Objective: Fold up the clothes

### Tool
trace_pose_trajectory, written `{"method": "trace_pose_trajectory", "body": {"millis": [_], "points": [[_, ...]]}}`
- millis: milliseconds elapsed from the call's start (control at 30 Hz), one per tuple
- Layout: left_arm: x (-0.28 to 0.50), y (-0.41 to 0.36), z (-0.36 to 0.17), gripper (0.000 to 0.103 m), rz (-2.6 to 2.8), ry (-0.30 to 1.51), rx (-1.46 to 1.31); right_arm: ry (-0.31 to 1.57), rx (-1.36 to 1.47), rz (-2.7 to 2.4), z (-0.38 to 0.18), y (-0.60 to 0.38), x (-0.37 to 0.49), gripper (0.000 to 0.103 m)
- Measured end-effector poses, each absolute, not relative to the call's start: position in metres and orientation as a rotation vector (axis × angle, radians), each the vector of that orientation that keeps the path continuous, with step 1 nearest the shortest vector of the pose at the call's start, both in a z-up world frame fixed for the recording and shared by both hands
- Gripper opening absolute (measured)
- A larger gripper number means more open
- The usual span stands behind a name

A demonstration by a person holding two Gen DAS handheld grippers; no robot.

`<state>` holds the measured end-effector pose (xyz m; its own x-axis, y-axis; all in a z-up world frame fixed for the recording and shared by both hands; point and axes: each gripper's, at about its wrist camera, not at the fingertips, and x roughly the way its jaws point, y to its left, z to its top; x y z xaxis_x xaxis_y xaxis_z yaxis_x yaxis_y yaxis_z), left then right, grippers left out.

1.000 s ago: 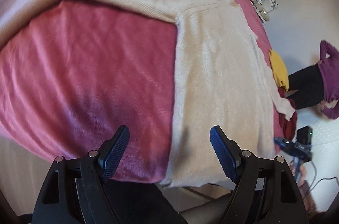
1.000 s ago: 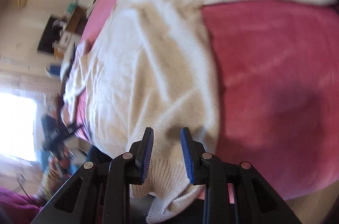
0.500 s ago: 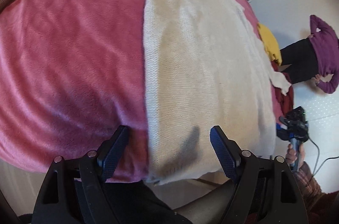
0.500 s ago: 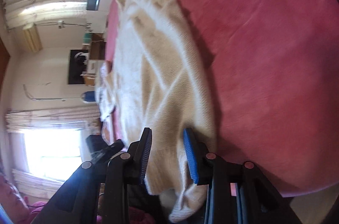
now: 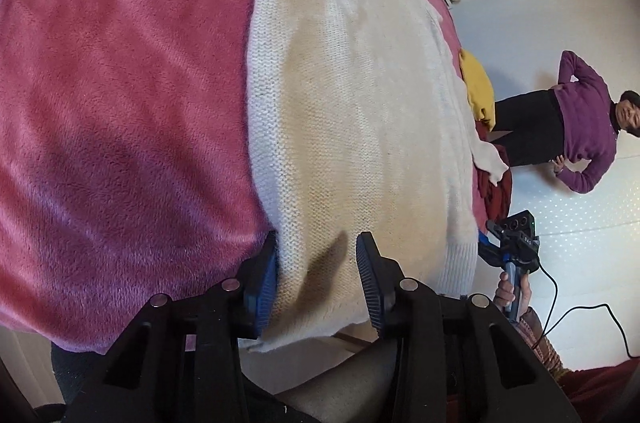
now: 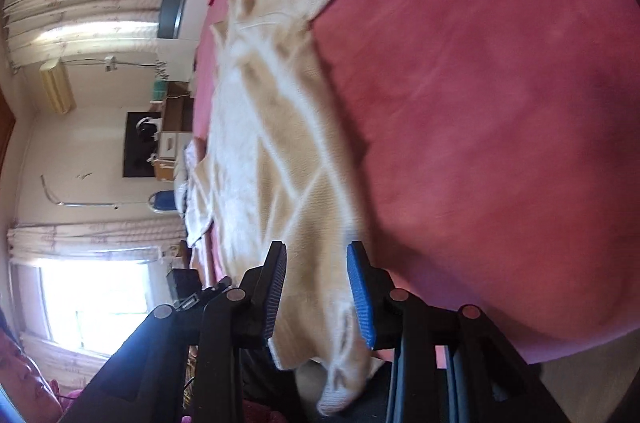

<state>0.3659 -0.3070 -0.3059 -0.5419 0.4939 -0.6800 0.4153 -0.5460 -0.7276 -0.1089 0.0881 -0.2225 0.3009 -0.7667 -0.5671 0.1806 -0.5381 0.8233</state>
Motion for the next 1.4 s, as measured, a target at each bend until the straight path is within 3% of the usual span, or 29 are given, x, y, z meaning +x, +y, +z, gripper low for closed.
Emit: {"method": "trace_pose_trajectory", "body": {"millis": [233,267,333,400,467,967,1133,1200,1267,1333,1400], "points": [[0.366,-0.310,-0.311,0.038,2.268,-1.494,-1.463,-0.388,1.719,-1.368,-0.227,0.073,-0.105,0.033],[0.366,-0.310,-0.311,0.034,2.280,-1.475,-1.467,-0.405,1.720,-1.332,-0.230,0.069,-0.103,0.035],[0.365,-0.307,-0.311,0.008,2.291,-1.437,-1.487,-0.414,1.705,-1.257,-0.233,0.059,-0.097,0.029],[0.364,-0.305,-0.308,0.008,2.301,-1.407,-1.495,-0.379,1.651,-1.217,-0.231,0.046,-0.087,0.016],[0.364,-0.302,-0.304,0.007,2.313,-1.381,-1.495,-0.333,1.619,-1.198,-0.229,0.037,-0.076,0.005],[0.386,-0.348,-0.227,0.007,2.359,-1.245,-1.658,-0.227,1.580,-1.143,-0.164,0.064,-0.071,0.004],[0.386,-0.348,-0.294,0.009,2.083,-1.304,-1.997,-0.023,1.738,-1.203,-0.212,0.069,-0.076,0.004],[0.388,-0.343,-0.322,0.009,1.998,-1.342,-2.114,-0.034,1.791,-1.229,-0.234,0.071,-0.082,0.002],[0.395,-0.348,-0.328,0.010,1.996,-1.433,-2.083,-0.101,1.820,-1.229,-0.247,0.073,-0.086,0.005],[0.402,-0.359,-0.318,0.013,2.062,-1.473,-2.019,-0.095,1.819,-1.207,-0.241,0.073,-0.086,0.017],[0.407,-0.373,-0.297,0.025,2.189,-1.434,-1.995,-0.084,1.823,-1.194,-0.234,0.076,-0.088,0.023]]}}
